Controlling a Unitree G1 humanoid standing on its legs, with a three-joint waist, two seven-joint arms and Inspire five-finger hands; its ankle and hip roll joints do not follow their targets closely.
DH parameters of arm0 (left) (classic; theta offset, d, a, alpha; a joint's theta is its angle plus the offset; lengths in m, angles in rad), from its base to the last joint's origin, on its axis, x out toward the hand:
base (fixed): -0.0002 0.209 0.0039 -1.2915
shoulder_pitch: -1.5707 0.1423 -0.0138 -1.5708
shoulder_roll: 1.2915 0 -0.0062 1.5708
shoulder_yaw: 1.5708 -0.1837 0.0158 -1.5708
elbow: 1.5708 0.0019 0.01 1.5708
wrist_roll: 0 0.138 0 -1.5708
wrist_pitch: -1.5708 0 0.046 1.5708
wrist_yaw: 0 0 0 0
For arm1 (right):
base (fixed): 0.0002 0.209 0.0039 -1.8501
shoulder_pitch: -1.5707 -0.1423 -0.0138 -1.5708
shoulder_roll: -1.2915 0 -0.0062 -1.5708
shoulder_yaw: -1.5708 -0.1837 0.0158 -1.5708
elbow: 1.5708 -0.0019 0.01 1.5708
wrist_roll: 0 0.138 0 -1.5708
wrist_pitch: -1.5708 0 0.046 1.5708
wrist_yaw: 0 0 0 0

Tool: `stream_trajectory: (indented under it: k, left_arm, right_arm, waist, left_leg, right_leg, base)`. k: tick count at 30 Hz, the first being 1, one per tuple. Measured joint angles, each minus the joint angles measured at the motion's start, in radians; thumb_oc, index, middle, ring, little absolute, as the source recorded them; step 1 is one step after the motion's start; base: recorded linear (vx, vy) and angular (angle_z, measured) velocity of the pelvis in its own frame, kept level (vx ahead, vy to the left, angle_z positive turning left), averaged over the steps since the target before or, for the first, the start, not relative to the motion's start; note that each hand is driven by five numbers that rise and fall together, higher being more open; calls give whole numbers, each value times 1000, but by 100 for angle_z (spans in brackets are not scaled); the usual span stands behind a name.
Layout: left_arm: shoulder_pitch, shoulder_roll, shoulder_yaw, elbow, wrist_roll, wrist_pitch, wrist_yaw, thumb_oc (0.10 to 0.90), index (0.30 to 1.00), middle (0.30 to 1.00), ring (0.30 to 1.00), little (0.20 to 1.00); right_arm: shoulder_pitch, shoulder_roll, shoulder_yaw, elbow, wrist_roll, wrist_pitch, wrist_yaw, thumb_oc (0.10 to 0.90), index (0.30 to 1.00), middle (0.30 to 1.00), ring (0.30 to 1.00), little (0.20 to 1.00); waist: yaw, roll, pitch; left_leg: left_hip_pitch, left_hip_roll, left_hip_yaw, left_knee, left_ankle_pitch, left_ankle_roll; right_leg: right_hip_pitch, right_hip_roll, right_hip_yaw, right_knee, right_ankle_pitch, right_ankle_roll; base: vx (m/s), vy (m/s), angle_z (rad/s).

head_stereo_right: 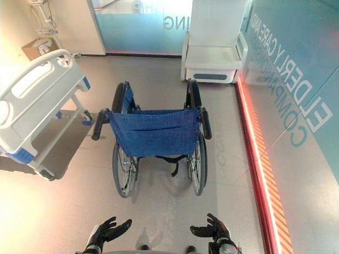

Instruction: Push the wheelchair next to the bed

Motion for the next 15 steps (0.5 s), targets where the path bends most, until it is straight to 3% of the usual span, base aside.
stream_trajectory:
  k: [7, 11, 15]
  left_arm:
    - [-5, 7, 10, -53, -1, 9, 17, 800, 900, 900, 900, 900]
    - [-6, 12, 81, -111, -43, 18, 47, 800, 900, 900, 900, 900]
    - [-33, 58, 174, -221, -81, 39, 131, 800, 900, 900, 900, 900]
  right_arm:
    - [-17, -12, -34, -88, 36, 1, -21, 800, 900, 900, 900, 900]
    - [-43, -46, -49, -117, 37, 3, -82, 800, 900, 900, 900, 900]
    - [-67, -136, -121, -173, 47, 21, -115, 800, 900, 900, 900, 900]
  waist:
    - [-1, -9, 23]
    - [0, -14, 26]
    - [9, -12, 27]
  left_leg:
    - [0, 0, 1, -3, 0, 0]
    - [4, -2, 0, -7, 0, 0]
    - [5, -6, -2, -8, 3, 2]
  right_leg:
    - [0, 0, 0, -1, 0, 0]
    - [5, 0, -1, -15, 4, 4]
    - [12, -2, -7, -24, 9, 7]
  base:
    - [29, -11, 0]
    - [50, 18, 2]
    - [8, 9, 4]
